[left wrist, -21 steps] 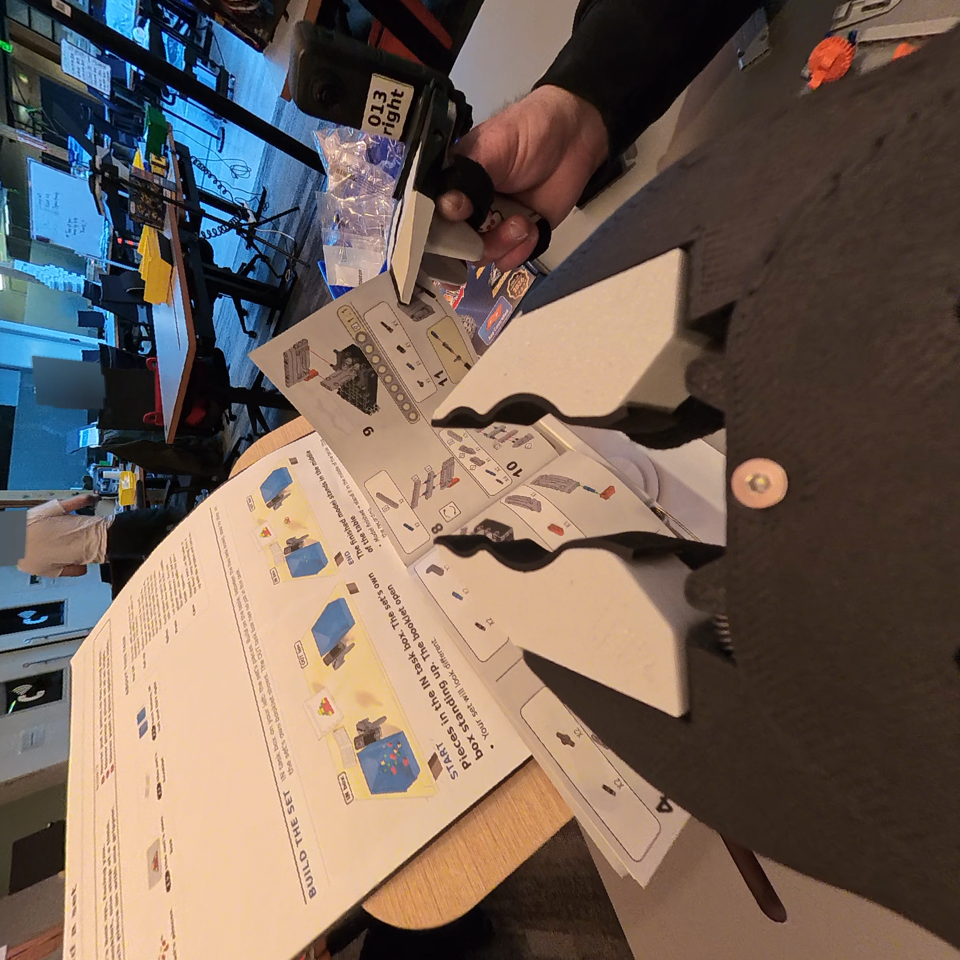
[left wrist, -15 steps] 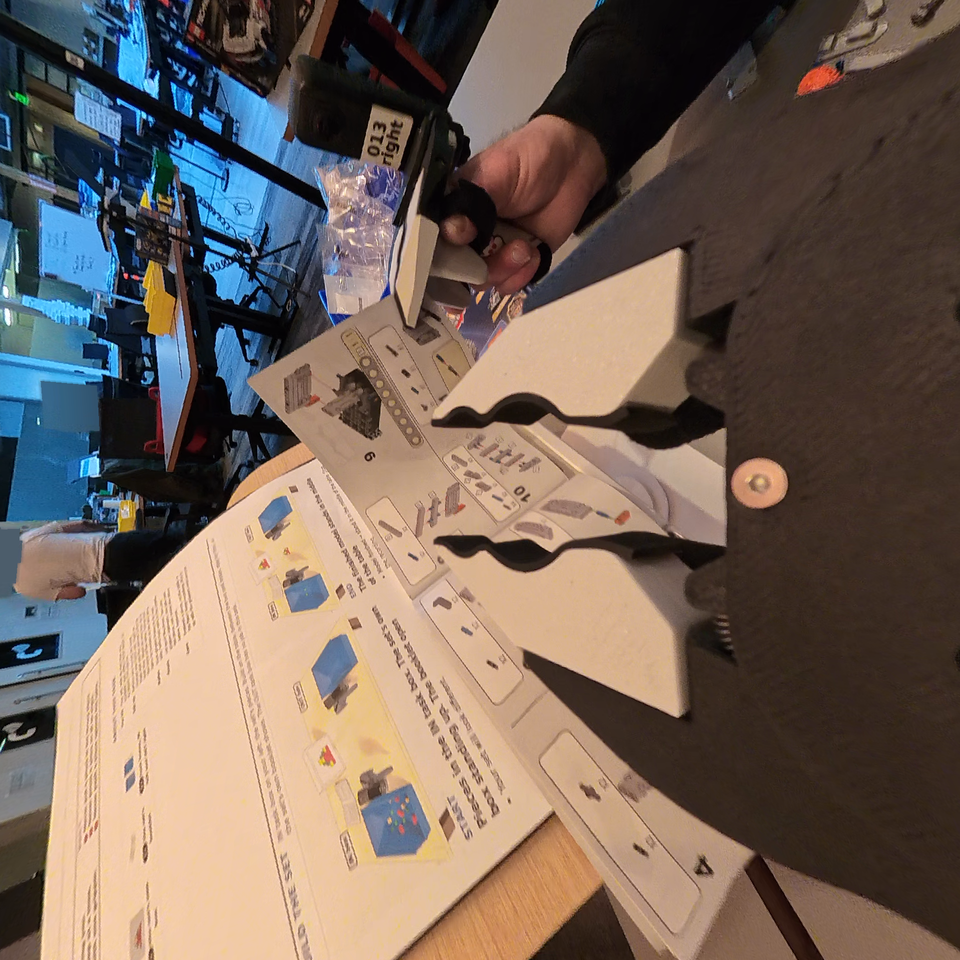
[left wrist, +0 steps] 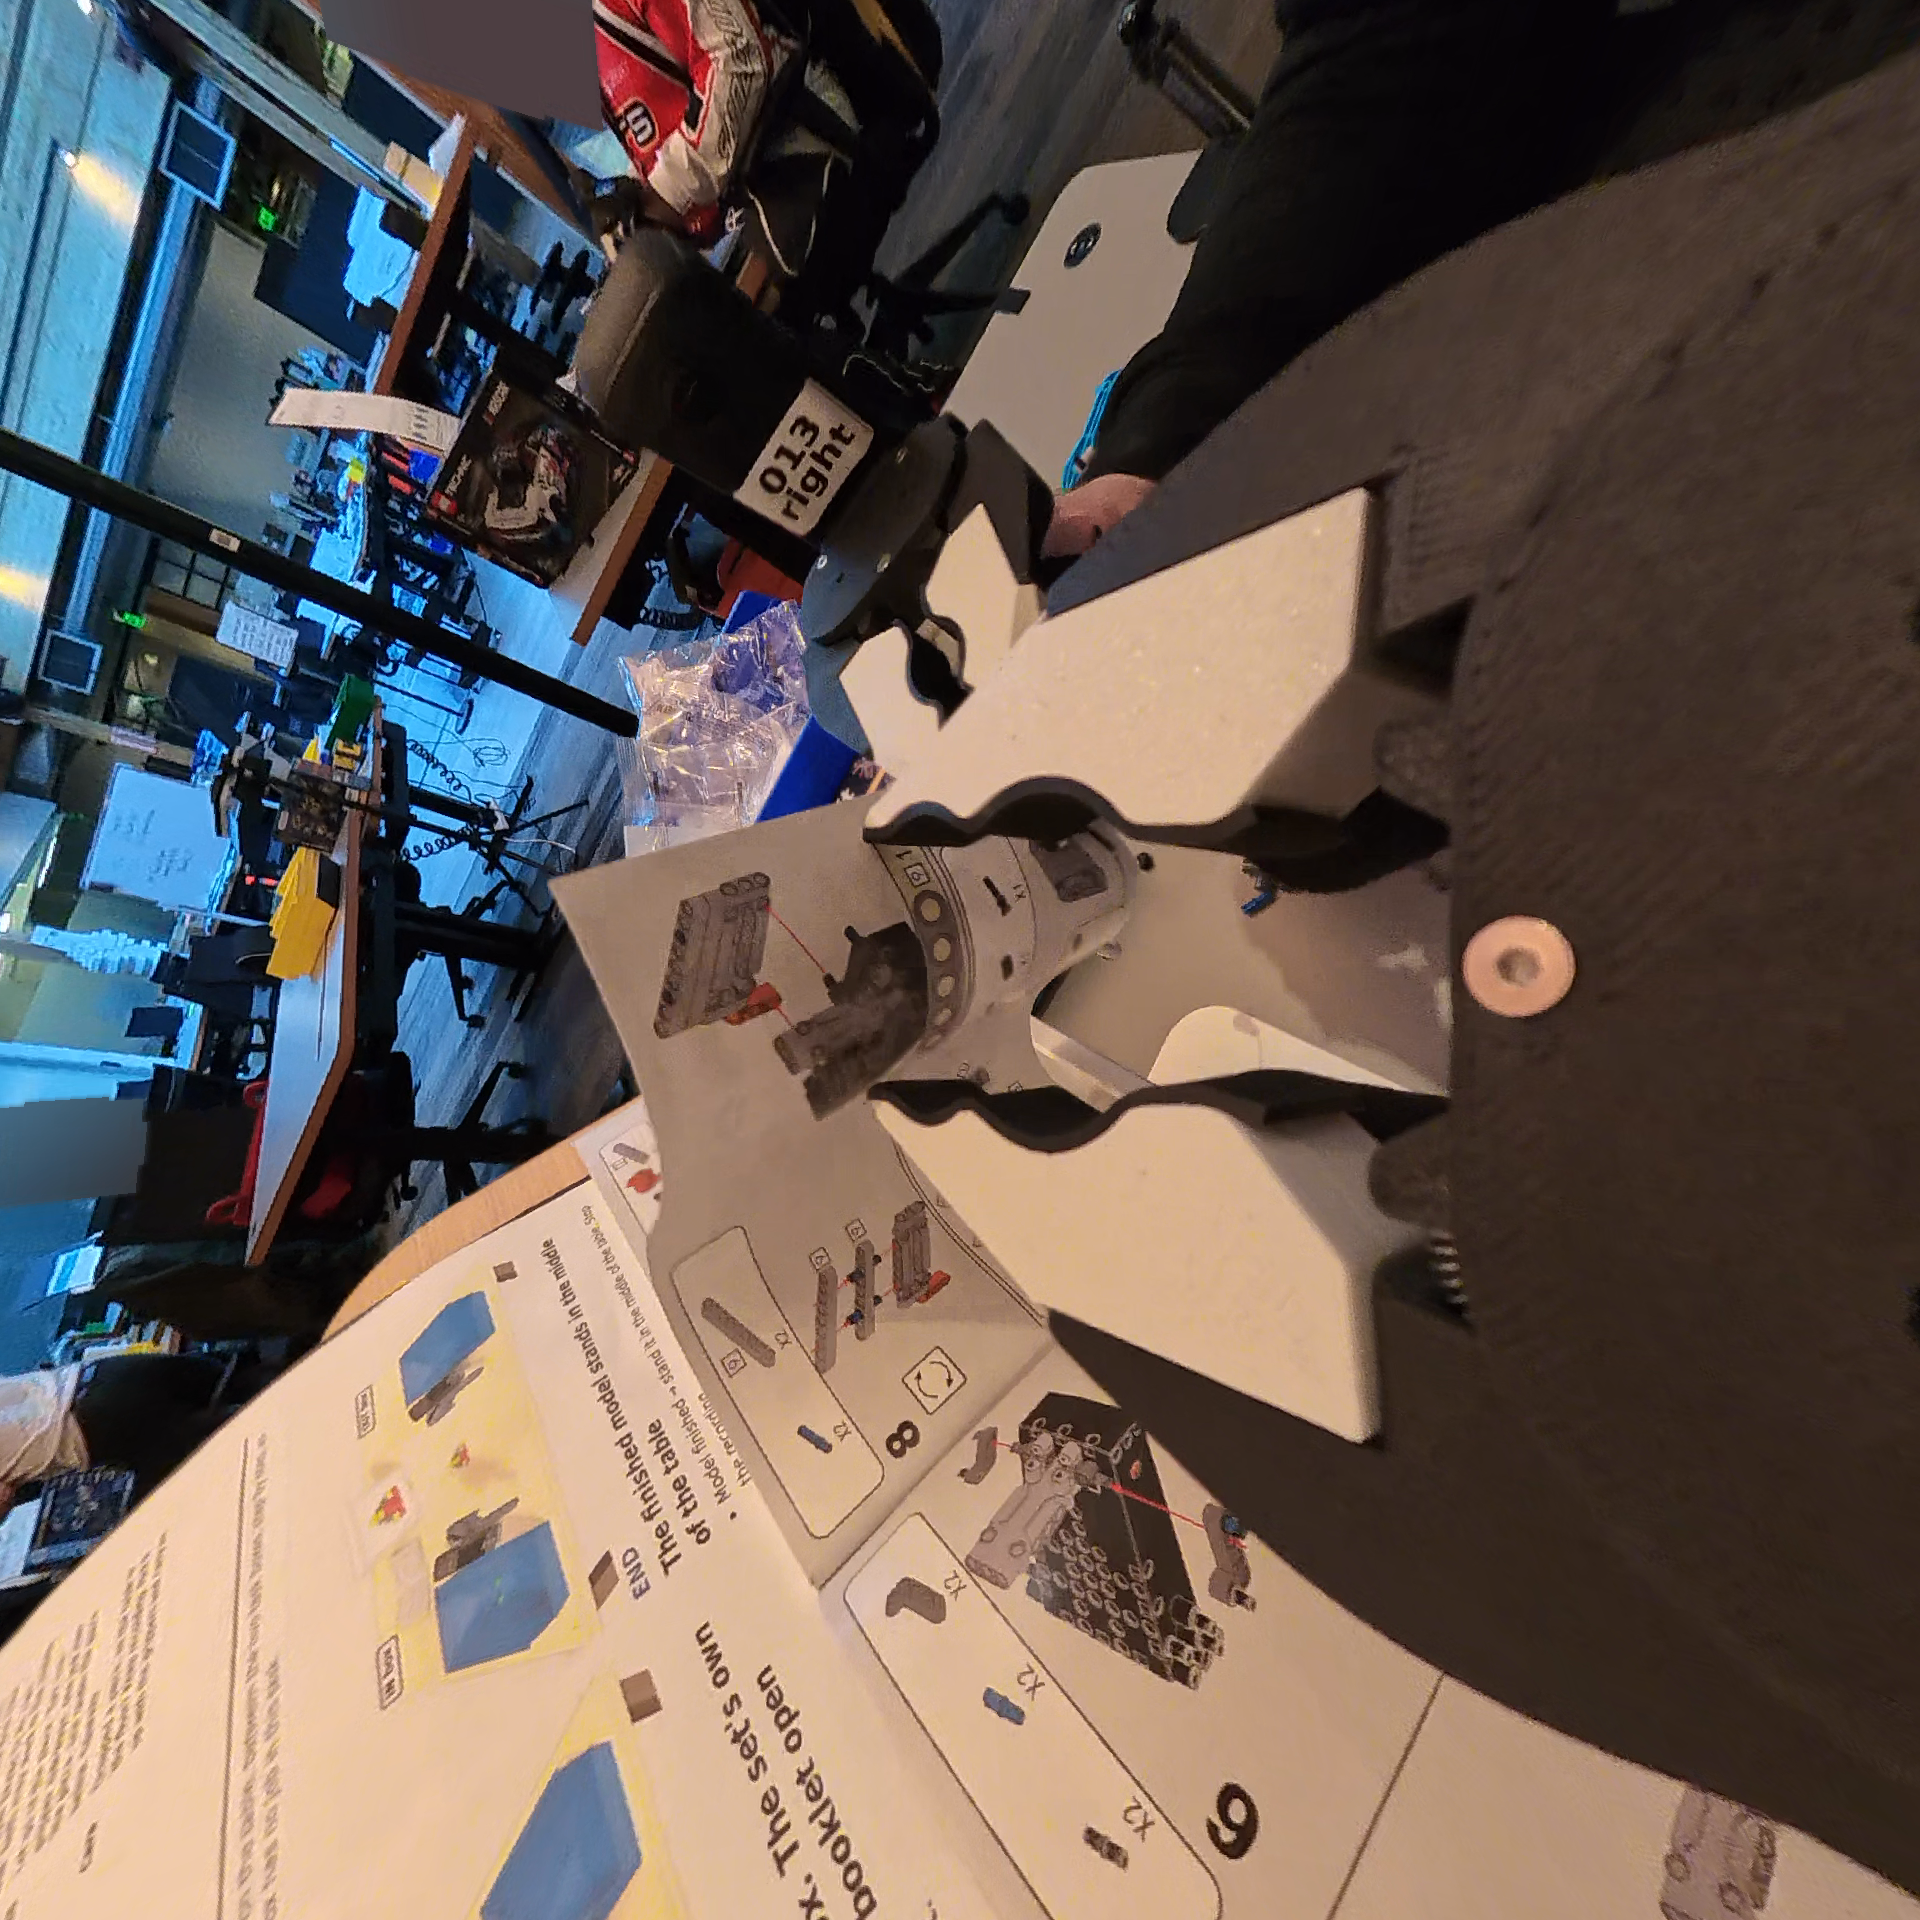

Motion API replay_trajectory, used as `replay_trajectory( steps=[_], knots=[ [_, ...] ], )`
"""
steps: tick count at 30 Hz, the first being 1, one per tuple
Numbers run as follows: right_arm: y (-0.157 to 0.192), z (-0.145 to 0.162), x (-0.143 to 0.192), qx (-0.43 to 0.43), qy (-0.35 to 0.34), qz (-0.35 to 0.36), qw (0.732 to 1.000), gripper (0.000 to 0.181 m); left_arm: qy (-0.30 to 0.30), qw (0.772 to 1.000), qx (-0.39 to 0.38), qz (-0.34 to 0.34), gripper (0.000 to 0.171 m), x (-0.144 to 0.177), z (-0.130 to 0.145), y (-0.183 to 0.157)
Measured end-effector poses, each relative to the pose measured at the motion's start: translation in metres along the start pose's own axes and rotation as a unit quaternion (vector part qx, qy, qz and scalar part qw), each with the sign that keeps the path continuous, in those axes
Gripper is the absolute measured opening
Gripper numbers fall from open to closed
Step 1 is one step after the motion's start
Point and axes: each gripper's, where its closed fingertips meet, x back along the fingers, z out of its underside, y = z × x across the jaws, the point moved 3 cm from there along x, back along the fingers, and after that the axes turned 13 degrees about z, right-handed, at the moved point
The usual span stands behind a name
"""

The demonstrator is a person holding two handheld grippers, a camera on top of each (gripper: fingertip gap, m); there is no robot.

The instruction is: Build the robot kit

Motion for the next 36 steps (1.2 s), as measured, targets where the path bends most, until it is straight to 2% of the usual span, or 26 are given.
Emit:
replay_trajectory(
  steps=[5, 11, 16, 22, 26, 30, 34, 36],
  knots=[
    [0.007, 0.006, -0.01, 0.034, 0.017, 0.036, 0.999, 0.0, -0.003, 1.0, 0.006, 0.012, 0.046, 0.006, -0.001, -0.001],
    [0.018, 0.011, -0.018, 0.05, 0.024, 0.045, 0.997, 0.0, -0.011, 0.999, 0.017, 0.042, 0.052, 0.017, -0.002, -0.004],
    [0.021, 0.009, -0.02, 0.046, 0.018, 0.048, 0.998, 0.0, -0.012, 0.998, 0.028, 0.049, 0.043, 0.019, -0.001, -0.004],
    [0.023, 0.007, -0.02, 0.045, 0.013, 0.045, 0.998, 0.004, -0.023, 0.998, 0.027, 0.056, 0.016, 0.023, -0.003, -0.005],
    [0.03, 0.006, -0.02, 0.054, 0.013, 0.022, 0.998, 0.017, -0.013, 0.999, 0.02, 0.03, 0.004, 0.03, -0.002, -0.002],
    [0.029, -0.003, -0.013, 0.051, -0.008, 0.003, 0.999, 0.028, 0.01, 0.999, 0.008, -0.051, 0.0, 0.05, 0.001, 0.011],
    [0.006, -0.007, -0.006, 0.037, -0.01, 0.038, 0.999, 0.034, 0.039, 0.992, 0.003, -0.117, 0.0, 0.075, 0.005, 0.02],
    [-0.015, -0.003, -0.003, 0.01, -0.002, 0.075, 0.997, 0.048, 0.056, 0.986, 0.003, -0.158, 0.0, 0.089, 0.009, 0.027]
  ],
)
